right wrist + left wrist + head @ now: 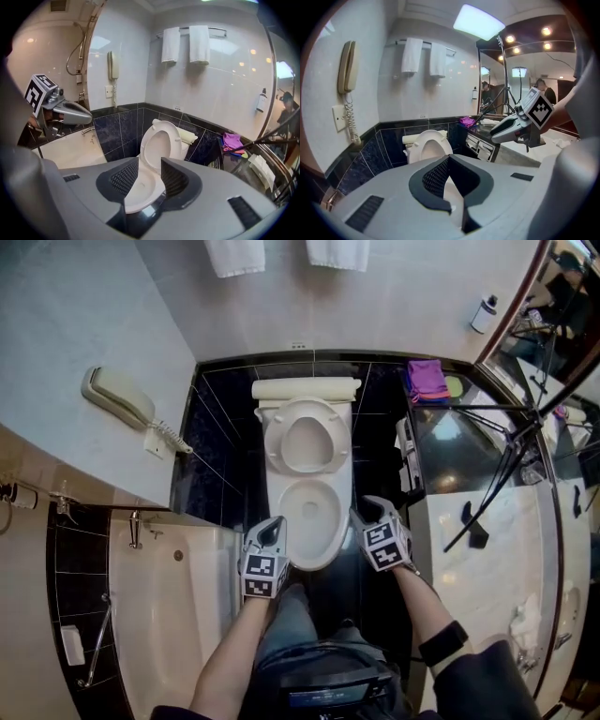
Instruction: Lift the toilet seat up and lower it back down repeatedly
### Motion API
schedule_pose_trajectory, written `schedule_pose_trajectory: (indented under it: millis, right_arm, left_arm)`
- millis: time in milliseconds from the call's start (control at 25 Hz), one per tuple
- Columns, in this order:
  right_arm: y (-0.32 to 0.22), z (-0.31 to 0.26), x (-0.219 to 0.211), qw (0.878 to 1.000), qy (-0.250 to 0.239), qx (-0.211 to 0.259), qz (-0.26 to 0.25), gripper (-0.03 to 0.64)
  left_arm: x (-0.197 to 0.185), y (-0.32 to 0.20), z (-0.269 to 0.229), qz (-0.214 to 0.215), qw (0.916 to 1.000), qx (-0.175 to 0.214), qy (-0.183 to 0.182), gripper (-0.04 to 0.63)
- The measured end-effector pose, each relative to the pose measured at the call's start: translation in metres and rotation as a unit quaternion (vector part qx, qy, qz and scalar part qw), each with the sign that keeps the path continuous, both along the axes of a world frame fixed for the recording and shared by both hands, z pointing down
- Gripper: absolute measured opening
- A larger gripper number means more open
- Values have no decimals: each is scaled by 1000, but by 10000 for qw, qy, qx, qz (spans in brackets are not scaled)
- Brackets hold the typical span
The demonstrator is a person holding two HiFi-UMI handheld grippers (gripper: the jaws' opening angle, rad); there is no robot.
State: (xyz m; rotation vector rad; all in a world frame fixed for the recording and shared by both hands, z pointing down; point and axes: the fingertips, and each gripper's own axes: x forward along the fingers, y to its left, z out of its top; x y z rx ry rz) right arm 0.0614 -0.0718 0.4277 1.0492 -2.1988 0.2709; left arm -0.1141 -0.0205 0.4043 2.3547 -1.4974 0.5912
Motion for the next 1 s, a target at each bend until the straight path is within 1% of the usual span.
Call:
schedule_pose_trajectory:
  millis: [40,160,280,360,520,680,840,920,1000]
  right_arm:
    - [-13,3,-5,9999,109,59,-108,174]
    - [-55,13,-21,9973,536,258,-429,191]
    - [-99,22,-35,9909,1001,521,-736,214]
    - [-130,28,-43,9866,1220,642,-867,219]
    - [-190,42,-61,9811,1459,748,-1029,229]
    - [-248,60,-78,9719,1807,929,-1190,230]
    - [-298,79,-91,9637,2077,1040,-1318,229]
    - [-317,88,-99,9577,2228,1124,-1431,229]
    - [-331,97,-102,9546,2316,1155,-1474,229]
  left_arm:
    - [2,-9,4,49,10000,-41,16,-8]
    - [1,-39,17,123,9999,-106,35,-8]
    - [-3,-70,35,164,9997,-153,63,-8]
    - [-6,-93,47,175,9997,-173,75,-8]
    - [-17,-141,68,127,9998,-128,72,-8]
    - [-27,-180,87,44,9998,-122,150,-8]
    - [-34,-209,101,50,9998,-129,141,-8]
    - [-38,-218,108,33,9997,-150,164,-8]
    - [-40,-225,113,37,9997,-164,186,-8]
